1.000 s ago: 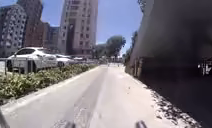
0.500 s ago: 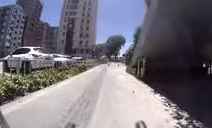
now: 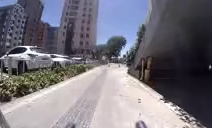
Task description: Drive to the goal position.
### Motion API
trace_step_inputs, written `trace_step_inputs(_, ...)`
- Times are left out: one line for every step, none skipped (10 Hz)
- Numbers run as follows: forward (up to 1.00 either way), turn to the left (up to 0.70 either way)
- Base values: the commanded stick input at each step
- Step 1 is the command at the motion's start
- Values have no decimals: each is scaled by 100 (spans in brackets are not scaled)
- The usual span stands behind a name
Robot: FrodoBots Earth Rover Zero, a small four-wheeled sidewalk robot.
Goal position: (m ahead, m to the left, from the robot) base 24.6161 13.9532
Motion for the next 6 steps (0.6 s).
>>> trace_step_inputs(70, 0)
trace_step_inputs(70, 0)
trace_step_inputs(70, 0)
trace_step_inputs(70, 0)
trace_step_inputs(70, 0)
trace_step_inputs(70, 0)
